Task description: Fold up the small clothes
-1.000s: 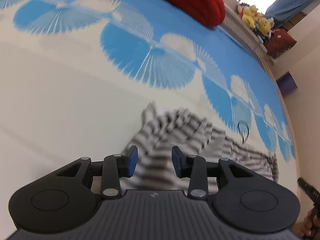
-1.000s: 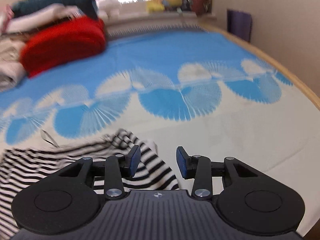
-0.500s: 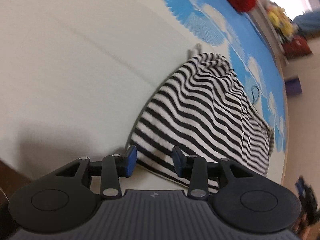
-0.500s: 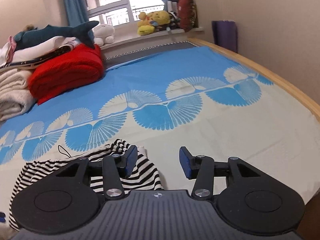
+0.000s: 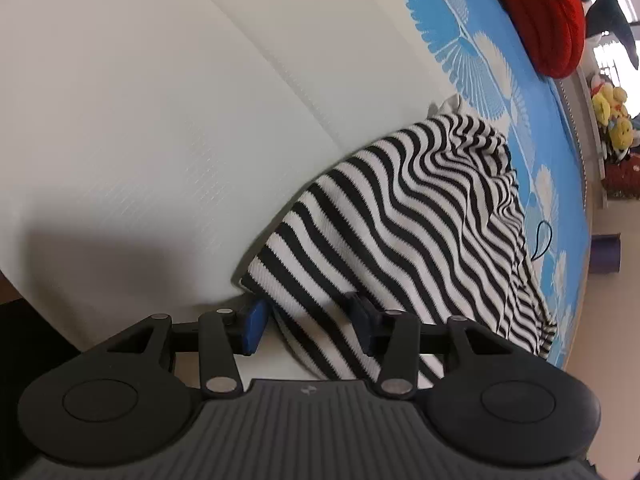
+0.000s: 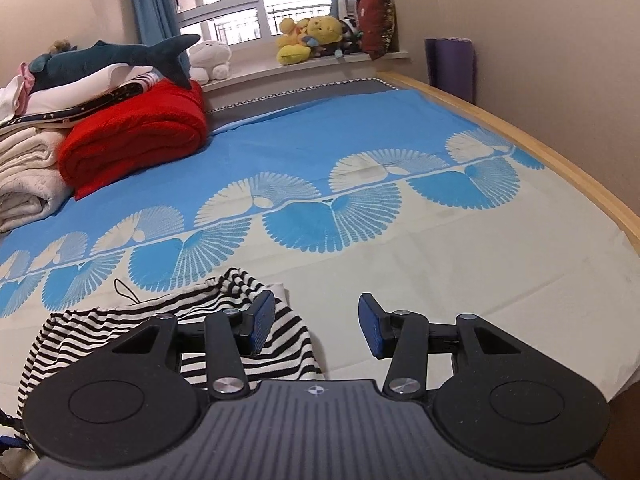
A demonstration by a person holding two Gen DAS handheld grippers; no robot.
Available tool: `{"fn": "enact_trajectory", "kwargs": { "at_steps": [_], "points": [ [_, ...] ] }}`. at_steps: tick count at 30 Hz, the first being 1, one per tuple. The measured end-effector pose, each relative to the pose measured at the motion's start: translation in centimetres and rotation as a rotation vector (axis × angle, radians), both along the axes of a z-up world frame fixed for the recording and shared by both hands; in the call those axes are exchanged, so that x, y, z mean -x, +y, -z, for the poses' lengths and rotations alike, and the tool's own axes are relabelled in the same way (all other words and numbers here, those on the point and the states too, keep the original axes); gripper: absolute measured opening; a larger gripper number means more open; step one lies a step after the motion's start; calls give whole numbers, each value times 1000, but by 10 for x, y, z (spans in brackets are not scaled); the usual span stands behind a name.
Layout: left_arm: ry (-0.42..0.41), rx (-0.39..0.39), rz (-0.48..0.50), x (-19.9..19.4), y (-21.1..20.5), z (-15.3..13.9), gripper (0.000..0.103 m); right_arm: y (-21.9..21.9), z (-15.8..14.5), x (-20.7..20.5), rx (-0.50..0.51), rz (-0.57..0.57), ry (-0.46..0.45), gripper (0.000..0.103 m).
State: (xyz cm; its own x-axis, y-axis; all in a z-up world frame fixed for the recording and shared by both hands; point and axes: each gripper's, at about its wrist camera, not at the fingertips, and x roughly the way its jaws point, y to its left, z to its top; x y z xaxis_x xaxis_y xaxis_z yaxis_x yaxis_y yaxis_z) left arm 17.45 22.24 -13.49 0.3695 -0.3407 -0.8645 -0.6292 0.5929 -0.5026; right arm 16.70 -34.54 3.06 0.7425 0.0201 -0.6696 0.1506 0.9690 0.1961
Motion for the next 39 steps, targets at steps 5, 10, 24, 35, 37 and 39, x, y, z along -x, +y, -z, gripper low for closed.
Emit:
{"fn": "enact_trajectory", "kwargs": {
  "at_steps": [5, 10, 24, 35, 37, 39],
  "points": [
    [-54, -62, 53, -7, -11, -9, 10, -4, 3, 0, 6, 13, 13, 48],
    [-125, -166, 124, -6, -23, -29, 9, 0, 6, -4, 12, 20, 27, 48],
    [-174, -212, 192, -3, -28, -38, 8, 35, 9, -16, 80, -42, 50, 48],
    [-146, -331, 194, 6, -21, -54, 7, 33, 12, -21, 61, 0, 60, 48],
    [-142, -384, 207, 5, -25, -60, 7, 31, 12, -23, 57, 5, 61, 48],
    [-141, -439, 231, 3, -32, -68, 7, 29, 13, -24, 55, 10, 64, 48]
  ]
}}
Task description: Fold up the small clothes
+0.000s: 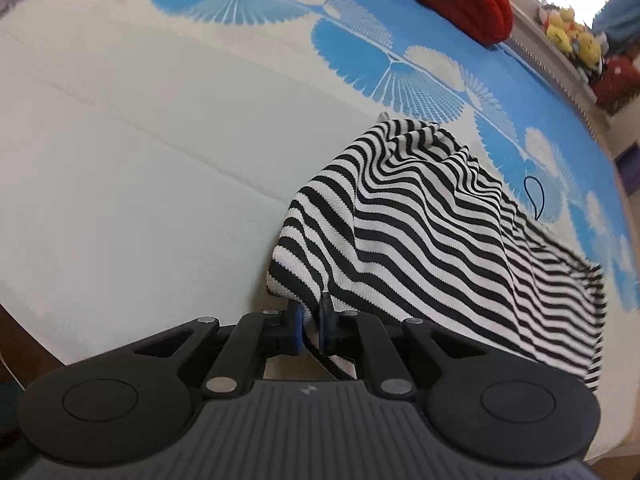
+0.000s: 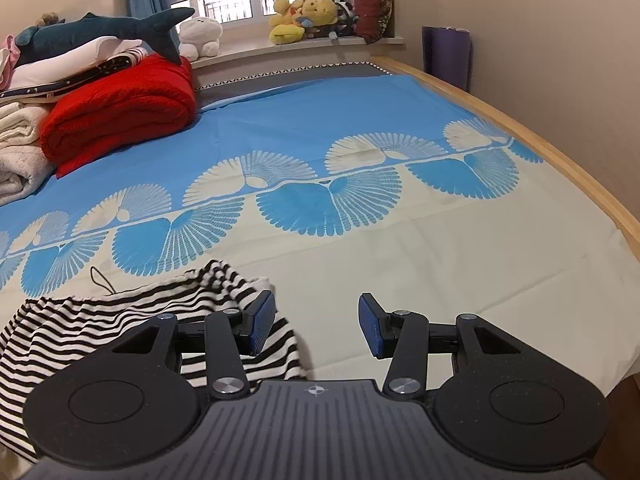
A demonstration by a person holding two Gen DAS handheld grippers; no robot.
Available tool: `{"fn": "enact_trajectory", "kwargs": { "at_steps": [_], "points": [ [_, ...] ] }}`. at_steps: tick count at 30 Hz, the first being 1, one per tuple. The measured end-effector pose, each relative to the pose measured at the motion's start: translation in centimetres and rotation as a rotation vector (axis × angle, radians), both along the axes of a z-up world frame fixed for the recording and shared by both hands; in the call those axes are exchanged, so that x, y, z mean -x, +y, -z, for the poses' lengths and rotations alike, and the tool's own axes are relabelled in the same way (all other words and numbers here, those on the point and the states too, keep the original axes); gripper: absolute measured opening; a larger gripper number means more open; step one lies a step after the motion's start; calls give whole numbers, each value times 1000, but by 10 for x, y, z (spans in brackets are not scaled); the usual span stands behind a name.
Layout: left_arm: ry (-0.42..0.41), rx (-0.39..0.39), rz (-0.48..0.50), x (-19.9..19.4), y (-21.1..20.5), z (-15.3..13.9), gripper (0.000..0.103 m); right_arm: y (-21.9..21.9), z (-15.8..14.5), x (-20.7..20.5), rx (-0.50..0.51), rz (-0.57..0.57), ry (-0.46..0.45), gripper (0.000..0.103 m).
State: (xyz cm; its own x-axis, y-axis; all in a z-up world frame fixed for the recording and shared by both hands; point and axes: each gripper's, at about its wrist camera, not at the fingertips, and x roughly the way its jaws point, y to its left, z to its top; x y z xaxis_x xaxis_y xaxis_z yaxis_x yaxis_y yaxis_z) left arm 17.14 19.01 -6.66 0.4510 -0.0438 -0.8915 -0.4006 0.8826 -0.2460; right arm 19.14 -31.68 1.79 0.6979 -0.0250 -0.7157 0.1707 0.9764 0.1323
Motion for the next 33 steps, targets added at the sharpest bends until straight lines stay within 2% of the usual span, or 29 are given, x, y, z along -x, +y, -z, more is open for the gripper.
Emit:
{"fn": "enact_trajectory", "kwargs": {
  "at_steps": [3, 7, 10, 12, 14, 15, 17, 20, 23, 26, 30, 33],
  "points": [
    [-4, -42, 47, -7, -16, -22, 7, -6, -2, -1, -9, 4, -6, 48],
    [-65, -150, 196, -28, -44, -57, 7, -14, -2, -1, -26, 10, -9, 48],
    [-62, -200, 315, -47, -61, -51, 7, -20, 0, -4, -40, 20, 0, 48],
    [-40, -210, 347, -58, -63, -40, 7, -20, 1, -5, -28, 16, 7, 48],
    [-6, -162, 318, -66, -58, -30, 7, -20, 2, -6, -11, 7, 15, 48],
    [-8, -112, 289, -69, -56, -31, 7, -20, 3, -6, -4, 3, 17, 48],
    [-49, -41, 263, -75, -58, -39, 6, -21, 5, -9, 12, -3, 24, 48],
    [-137, -14, 296, -77, -85, -60, 5, -24, 6, -12, 23, -5, 28, 48],
    [-252, -10, 391, -76, -132, -85, 3, -27, 7, -13, 28, -3, 30, 48],
    [-323, 43, 483, -78, -187, -97, 3, -29, 9, -12, 34, -2, 38, 48],
    [-354, 125, 670, -75, -279, -94, 2, -31, 11, -7, 40, 5, 44, 48],
    [-319, 214, 852, -66, -350, -77, 2, -34, 12, -5, 29, 11, 42, 48]
  ]
}}
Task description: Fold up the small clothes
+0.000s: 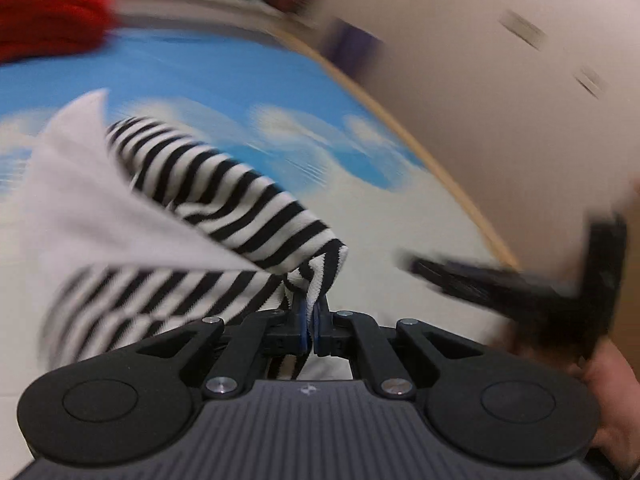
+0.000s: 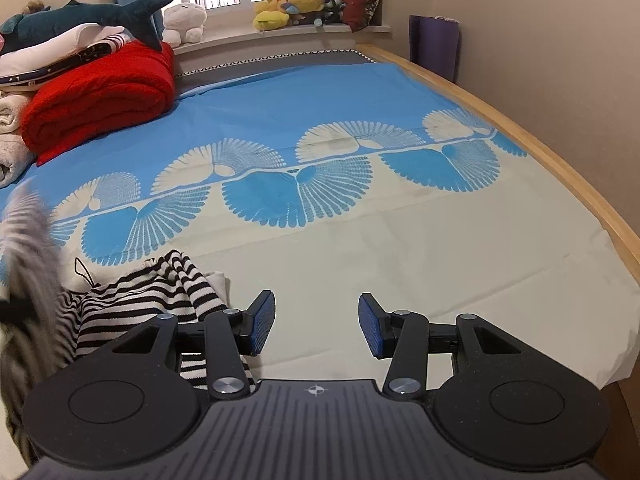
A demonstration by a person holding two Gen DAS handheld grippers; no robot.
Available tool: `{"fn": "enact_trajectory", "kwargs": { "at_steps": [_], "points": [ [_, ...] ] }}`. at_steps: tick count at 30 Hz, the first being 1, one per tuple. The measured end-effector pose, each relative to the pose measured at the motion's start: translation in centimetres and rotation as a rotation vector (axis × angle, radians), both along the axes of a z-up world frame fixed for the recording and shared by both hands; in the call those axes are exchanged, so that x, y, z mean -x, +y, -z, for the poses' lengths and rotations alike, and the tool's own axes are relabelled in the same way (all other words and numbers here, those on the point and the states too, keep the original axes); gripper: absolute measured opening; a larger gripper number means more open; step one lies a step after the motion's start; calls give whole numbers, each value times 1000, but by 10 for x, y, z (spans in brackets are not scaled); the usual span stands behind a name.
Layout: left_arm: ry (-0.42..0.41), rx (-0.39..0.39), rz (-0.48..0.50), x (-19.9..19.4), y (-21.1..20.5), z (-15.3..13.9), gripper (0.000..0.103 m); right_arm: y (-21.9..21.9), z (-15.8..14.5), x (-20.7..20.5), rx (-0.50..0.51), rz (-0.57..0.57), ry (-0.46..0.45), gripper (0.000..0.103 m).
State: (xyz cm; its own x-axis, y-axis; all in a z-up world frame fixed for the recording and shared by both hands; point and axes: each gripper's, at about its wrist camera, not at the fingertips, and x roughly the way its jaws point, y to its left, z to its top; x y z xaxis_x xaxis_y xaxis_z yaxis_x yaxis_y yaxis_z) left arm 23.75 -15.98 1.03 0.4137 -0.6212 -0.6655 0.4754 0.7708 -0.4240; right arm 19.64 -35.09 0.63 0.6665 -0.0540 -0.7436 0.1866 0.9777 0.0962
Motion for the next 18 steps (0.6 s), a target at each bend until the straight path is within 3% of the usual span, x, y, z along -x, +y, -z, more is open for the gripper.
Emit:
{"fn": "enact_trajectory", "kwargs": {
  "at_steps": [3, 5, 7, 9, 11, 14, 18],
  "points": [
    [141, -96, 179, 2, -56, 38, 9, -3, -1, 0, -29, 8, -13, 48],
    [174, -164, 211, 2, -61, 50, 11, -2, 0, -1, -55, 1, -14, 48],
    [135, -140, 147, -4, -39, 38, 18, -1, 4, -4, -88, -11, -3, 48],
    [150, 3, 34, -18, 7, 22, 32, 0, 13, -7, -148, -21, 26, 49],
    [154, 44, -85, -27, 46, 15, 32, 2, 28, -11, -230, -41, 83, 52],
    [169, -29, -225, -32, 91, 17, 32, 13, 57, -19, -328, -79, 214, 54],
    [166, -89, -227, -25, 108, 17, 32, 39, 81, -29, -300, -149, 329, 55]
  ]
}}
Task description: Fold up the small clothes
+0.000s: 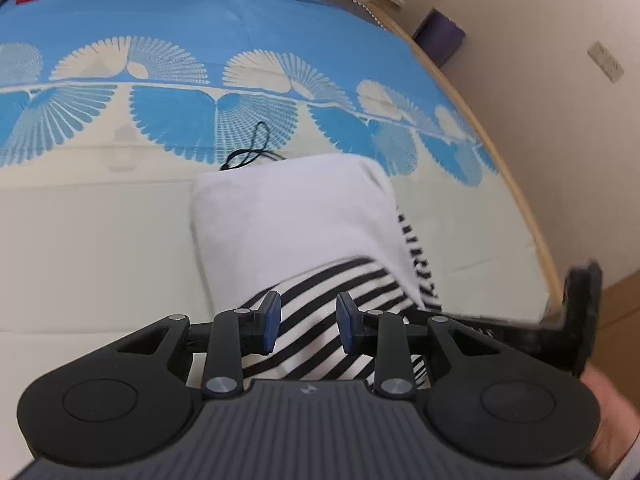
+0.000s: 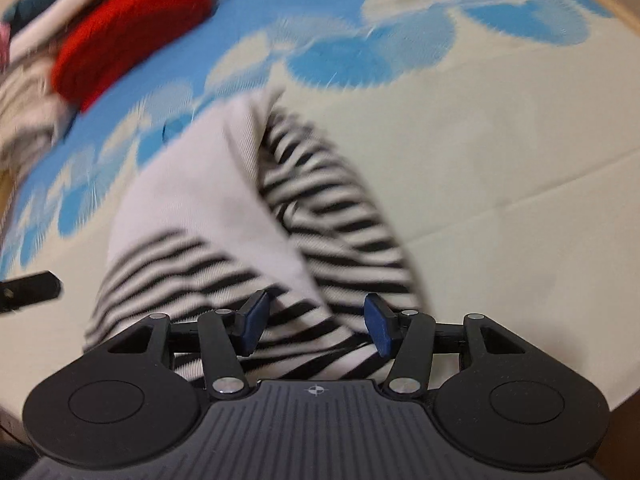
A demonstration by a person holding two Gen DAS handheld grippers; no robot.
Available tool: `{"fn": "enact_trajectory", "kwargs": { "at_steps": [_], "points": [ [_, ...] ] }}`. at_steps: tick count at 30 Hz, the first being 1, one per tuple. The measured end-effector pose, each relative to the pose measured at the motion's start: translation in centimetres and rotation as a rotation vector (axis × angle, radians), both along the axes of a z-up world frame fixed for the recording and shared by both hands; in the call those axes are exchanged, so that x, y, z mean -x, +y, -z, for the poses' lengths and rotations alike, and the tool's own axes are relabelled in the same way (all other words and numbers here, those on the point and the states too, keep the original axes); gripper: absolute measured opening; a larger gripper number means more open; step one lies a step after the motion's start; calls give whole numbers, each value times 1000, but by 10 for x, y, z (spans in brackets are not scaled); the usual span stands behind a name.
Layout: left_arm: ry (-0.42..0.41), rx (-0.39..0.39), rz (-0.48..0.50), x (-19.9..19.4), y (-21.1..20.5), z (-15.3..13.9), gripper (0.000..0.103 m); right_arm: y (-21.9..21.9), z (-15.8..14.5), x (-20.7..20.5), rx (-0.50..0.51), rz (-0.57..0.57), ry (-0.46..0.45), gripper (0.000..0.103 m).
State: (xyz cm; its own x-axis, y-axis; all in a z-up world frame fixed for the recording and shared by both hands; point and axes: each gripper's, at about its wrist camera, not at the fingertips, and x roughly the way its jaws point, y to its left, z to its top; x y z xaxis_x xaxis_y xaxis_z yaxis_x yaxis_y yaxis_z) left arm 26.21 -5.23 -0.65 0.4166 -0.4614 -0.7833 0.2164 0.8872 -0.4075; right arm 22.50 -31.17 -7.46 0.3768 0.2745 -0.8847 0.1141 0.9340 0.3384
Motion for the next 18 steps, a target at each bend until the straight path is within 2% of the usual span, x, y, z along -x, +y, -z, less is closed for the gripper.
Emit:
{"fn": "enact_trajectory", "kwargs": {
  "at_steps": [4, 9, 12, 14, 15, 16, 18],
  "points": [
    [-4, -34, 21, 5, 7, -2, 32, 9, 1, -2, 71, -1, -7, 58],
    [15, -31, -1, 6, 5, 7, 34, 5, 3, 3, 80, 6, -5, 61],
    [34, -38, -19, 6, 1, 11, 34, 12, 4, 4, 49, -55, -8, 58],
    [37, -36, -24, 7, 0, 12, 34, 19, 3, 6, 44, -102, -16, 50],
    [37, -35, -25, 7, -1, 12, 34, 21, 1, 6, 41, -121, -25, 35],
    [35, -34, -26, 8, -1, 11, 34, 22, 0, 6, 23, -132, -32, 10],
    [29, -33, -22, 9, -1, 9, 34, 18, -11, 9, -17, -132, -76, 6]
  ]
}}
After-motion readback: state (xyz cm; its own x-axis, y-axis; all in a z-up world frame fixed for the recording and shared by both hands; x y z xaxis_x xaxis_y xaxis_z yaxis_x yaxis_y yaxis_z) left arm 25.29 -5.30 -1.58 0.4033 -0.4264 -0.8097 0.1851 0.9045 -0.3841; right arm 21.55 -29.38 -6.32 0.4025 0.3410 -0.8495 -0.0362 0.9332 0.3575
